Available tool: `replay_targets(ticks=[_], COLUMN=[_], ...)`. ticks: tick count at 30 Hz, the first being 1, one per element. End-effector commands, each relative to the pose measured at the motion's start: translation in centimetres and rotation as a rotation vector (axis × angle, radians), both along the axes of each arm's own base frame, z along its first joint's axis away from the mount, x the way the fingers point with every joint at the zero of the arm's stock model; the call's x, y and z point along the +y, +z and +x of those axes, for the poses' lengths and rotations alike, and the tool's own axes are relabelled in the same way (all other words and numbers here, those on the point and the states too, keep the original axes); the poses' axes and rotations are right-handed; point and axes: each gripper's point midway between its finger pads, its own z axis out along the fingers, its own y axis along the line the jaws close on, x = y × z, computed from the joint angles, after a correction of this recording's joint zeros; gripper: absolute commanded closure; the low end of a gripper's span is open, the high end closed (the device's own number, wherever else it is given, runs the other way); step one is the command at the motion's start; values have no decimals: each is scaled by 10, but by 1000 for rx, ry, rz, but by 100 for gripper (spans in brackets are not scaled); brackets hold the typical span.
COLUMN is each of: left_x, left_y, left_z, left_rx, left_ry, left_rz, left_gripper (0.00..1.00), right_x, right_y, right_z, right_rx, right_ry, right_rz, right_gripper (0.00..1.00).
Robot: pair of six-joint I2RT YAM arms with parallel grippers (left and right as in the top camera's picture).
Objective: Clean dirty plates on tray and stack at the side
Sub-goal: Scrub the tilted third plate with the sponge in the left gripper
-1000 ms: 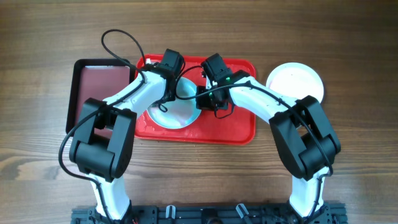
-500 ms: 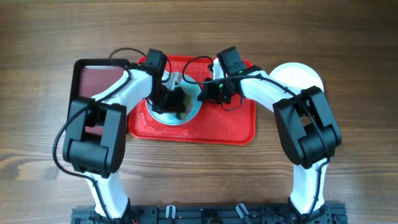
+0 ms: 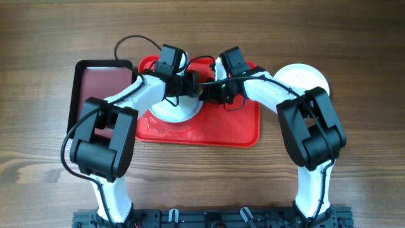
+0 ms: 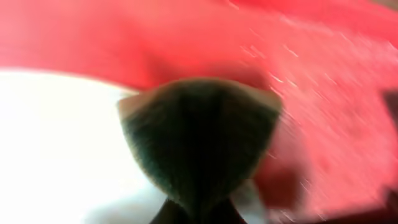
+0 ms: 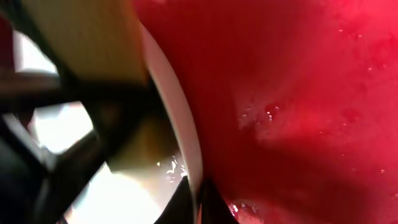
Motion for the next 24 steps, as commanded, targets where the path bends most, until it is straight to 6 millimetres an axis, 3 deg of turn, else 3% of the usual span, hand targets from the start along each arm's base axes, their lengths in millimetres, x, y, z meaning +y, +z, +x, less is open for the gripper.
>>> replay_targets(ticks=[1, 4, 8, 14, 18, 20, 22, 24], left_x=[116, 143, 149, 91, 33, 11, 3, -2], left_y=[-41, -38, -43, -56, -43, -33, -29, -31], left_z=[-15, -37, -69, -127, -150, -156, -157, -142], left_rx=[41, 99, 235, 507, 553, 526, 502, 431], left_ry=[356, 364, 279, -99, -352, -469, -517, -522], left_rz=[517, 679, 729, 426, 76, -58, -109, -113], left_gripper=[96, 96, 96, 96, 96, 96, 96, 96], right_x=[1, 1, 0, 0, 0, 0, 0, 0], right_y=[-26, -26, -26, -27, -27, -27, -27, -27], right_z=[-24, -24, -23, -23, -23, -23, -23, -23], right_rx=[88, 88, 87, 86, 85, 85, 86, 86], right_ry=[33, 33, 32, 30, 31, 31, 31, 31], right_rz=[-24, -24, -27, -30, -30, -30, -30, -30], right_gripper=[96, 96, 96, 96, 96, 96, 96, 96])
